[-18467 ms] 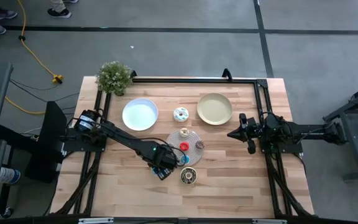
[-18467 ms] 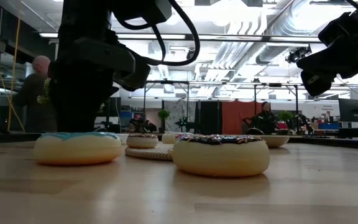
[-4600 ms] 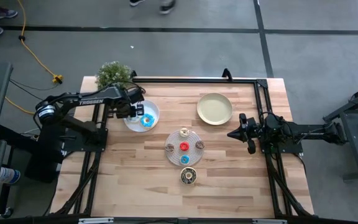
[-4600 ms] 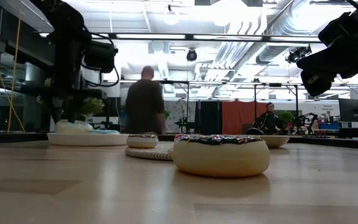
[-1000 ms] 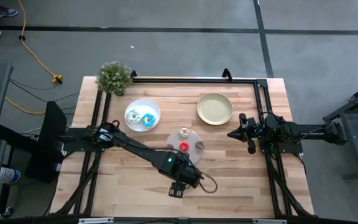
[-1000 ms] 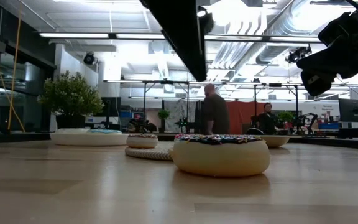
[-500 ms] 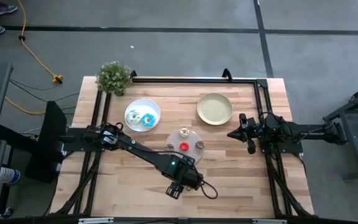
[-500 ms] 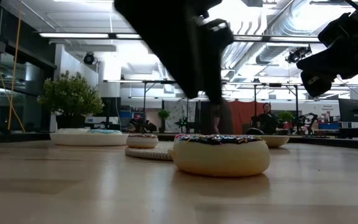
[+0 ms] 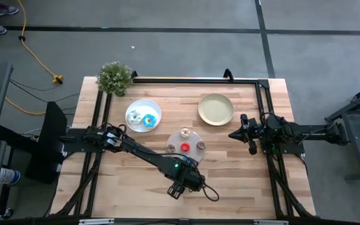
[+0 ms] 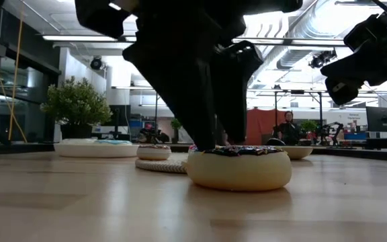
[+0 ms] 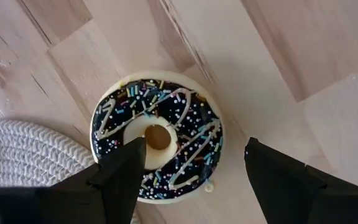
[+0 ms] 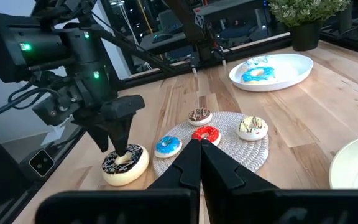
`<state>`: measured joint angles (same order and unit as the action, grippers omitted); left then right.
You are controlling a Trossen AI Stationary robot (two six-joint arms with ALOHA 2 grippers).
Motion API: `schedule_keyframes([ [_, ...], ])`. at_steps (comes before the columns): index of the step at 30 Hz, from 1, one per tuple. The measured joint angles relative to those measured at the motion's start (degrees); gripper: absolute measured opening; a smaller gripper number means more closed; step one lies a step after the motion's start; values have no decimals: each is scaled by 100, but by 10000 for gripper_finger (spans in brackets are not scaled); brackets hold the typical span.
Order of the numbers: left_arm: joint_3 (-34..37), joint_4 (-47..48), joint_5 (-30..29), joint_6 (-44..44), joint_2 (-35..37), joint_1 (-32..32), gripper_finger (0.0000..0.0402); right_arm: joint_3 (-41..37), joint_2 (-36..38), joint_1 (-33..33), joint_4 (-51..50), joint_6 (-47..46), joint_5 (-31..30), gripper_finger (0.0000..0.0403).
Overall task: Pick & Place donuts
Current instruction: Put the big black donut on the white plate
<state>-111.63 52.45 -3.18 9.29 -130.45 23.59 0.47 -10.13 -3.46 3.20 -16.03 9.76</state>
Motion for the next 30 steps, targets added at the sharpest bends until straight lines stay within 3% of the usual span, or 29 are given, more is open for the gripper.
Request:
schedule_keyframes([
  [30,599,-675,-122,-7,2,-72,264,0,2,2,2,0,2,0],
])
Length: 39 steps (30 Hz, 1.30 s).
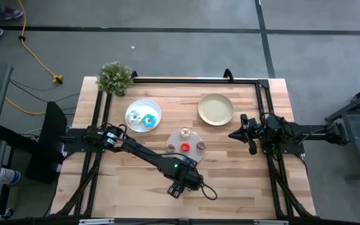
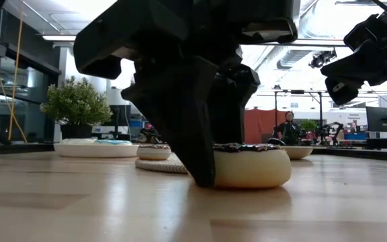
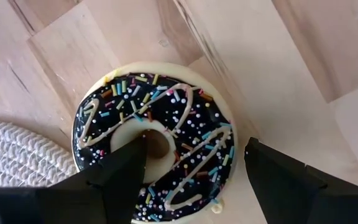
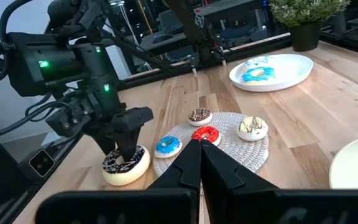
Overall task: Pick & Place donuts
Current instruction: Put the big black donut on the white plate
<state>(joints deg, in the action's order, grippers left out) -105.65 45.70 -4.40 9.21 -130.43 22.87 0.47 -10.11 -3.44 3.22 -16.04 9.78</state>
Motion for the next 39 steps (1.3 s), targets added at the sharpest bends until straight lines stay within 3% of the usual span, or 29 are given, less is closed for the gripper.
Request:
schedule_keyframes([
  [8,2,5,-163,-44,0,0,255,0,0,-2,0,0,0,0],
  [18,2,-15,-133,-200,1,0,149,0,0,0,0,0,0,0],
  [23,-64,28,-131,-362,0,0,119,0,0,0,0,-2,0,0],
  [31,-1050,765,-175,-807,0,0,116,0,0,0,0,0,1,0],
  [39,-2331,2309,-345,-1916,0,-122,116,0,0,0,0,-1,2,0],
])
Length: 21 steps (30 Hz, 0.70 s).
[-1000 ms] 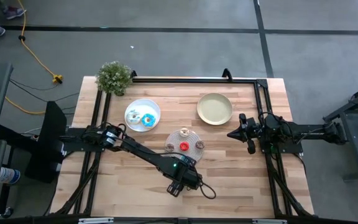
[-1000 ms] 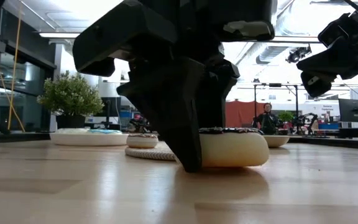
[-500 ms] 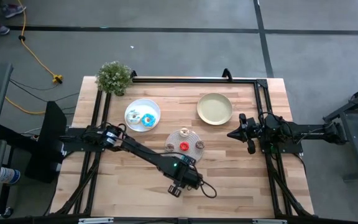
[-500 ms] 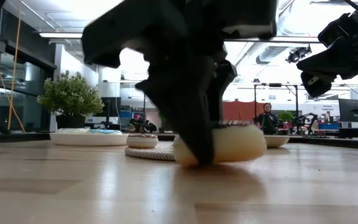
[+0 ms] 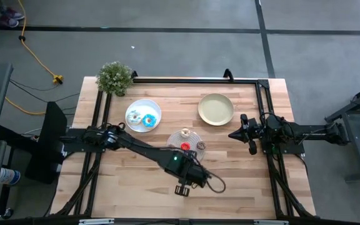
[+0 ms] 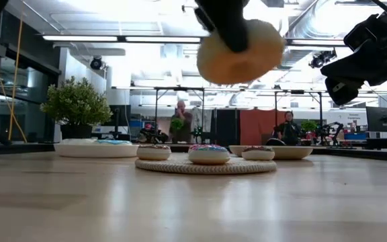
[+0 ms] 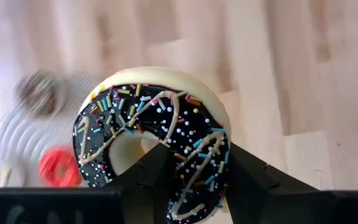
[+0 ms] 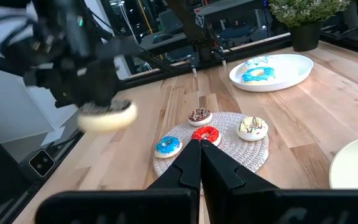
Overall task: Pick & Place donuts
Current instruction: Put the big black donut on the white plate
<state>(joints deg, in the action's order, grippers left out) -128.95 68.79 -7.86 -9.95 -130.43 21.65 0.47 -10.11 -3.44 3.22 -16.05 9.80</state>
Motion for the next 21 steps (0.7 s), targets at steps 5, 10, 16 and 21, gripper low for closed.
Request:
schedule_keyframes([
  [5,-615,996,1,-1229,30,-276,116,0,0,0,-1,1,0,0],
  [10,-491,1540,46,-1918,345,-680,116,0,0,-1,-3,1,0,0],
  [16,-489,2154,-379,-1925,525,-1295,116,0,-2,-2,3,1,0,0],
  [21,-489,2125,-435,-1878,632,-1876,116,0,-4,-2,17,0,4,0],
])
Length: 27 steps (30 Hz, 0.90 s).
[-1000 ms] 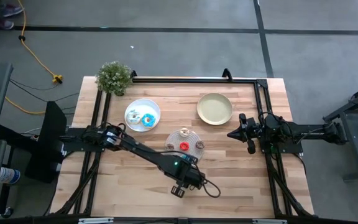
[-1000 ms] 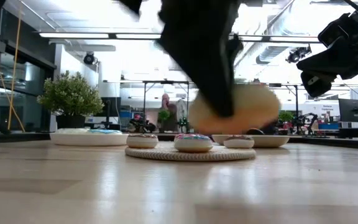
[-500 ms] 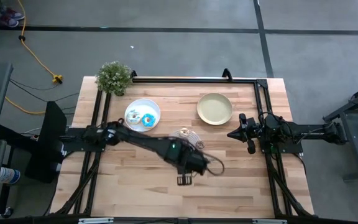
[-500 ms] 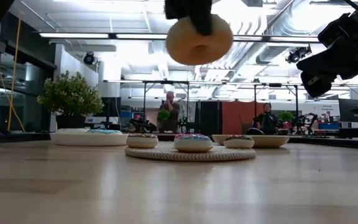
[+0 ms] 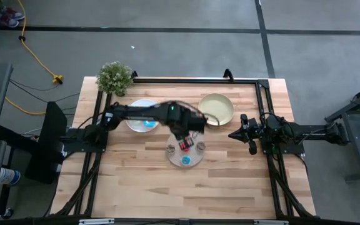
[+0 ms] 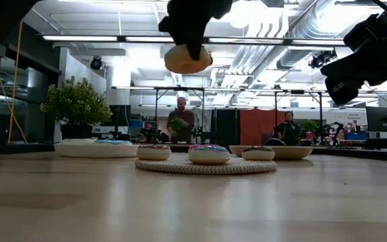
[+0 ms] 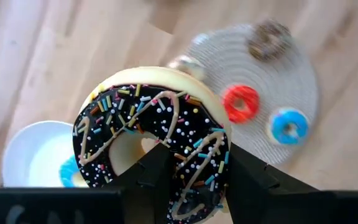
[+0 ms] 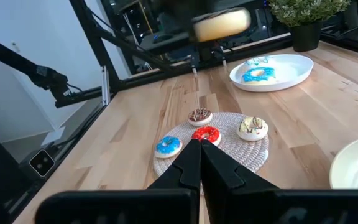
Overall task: Pick & Place donuts
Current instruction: Put the big black donut on the white plate
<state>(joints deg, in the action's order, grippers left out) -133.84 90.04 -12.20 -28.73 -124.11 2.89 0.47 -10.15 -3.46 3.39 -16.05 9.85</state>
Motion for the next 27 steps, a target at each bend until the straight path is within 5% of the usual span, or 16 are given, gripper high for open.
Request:
schedule_keyframes([
  [8,220,-3,-105,-6,0,-936,116,0,0,0,12,2,-2,0],
  [16,1278,-99,-84,-422,-9,-1707,116,0,0,1,25,2,-2,0],
  [27,3086,-1660,302,-1353,812,-2329,116,0,-2,0,14,0,-4,0],
])
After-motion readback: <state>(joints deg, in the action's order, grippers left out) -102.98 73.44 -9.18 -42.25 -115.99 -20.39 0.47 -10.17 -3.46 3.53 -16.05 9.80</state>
